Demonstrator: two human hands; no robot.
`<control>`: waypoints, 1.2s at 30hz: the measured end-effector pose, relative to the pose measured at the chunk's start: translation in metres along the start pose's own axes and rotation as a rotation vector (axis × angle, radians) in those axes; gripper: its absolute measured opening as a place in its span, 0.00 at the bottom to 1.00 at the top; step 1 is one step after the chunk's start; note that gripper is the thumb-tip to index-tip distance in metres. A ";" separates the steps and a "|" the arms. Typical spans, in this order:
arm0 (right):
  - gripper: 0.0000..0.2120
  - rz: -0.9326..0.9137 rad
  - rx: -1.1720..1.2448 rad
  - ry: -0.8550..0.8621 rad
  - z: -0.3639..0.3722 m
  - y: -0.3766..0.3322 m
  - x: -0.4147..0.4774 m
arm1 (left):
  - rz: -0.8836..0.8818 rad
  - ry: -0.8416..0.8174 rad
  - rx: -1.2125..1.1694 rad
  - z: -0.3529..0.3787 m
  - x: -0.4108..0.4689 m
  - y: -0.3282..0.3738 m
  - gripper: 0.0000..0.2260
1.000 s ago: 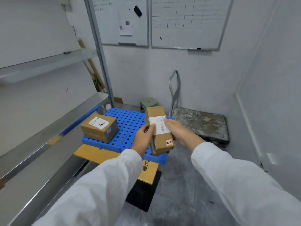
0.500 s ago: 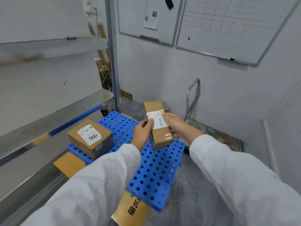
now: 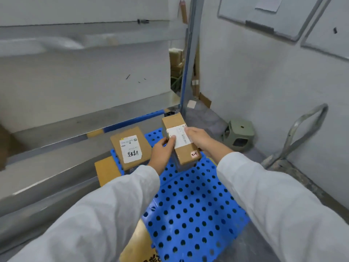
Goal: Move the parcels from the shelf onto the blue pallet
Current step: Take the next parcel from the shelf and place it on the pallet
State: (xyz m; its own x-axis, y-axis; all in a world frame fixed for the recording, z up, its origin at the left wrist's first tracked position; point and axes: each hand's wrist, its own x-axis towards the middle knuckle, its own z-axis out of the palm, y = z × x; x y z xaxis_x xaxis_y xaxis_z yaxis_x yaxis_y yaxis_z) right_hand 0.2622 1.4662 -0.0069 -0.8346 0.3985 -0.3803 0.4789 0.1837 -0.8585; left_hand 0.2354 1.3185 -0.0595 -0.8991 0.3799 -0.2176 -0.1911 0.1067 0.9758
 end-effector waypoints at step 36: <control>0.14 0.008 -0.305 -0.475 0.104 0.011 0.193 | -0.171 0.598 0.929 -0.053 0.130 -0.049 0.23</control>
State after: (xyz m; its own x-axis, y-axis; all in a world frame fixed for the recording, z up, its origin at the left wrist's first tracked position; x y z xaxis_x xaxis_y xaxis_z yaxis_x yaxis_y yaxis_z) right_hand 0.0781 1.4511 -0.1251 -0.8275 -0.0345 -0.5605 0.4840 0.4621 -0.7431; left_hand 0.1075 1.3138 -0.1346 -0.9816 -0.1823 -0.0570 -0.1869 0.8553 0.4832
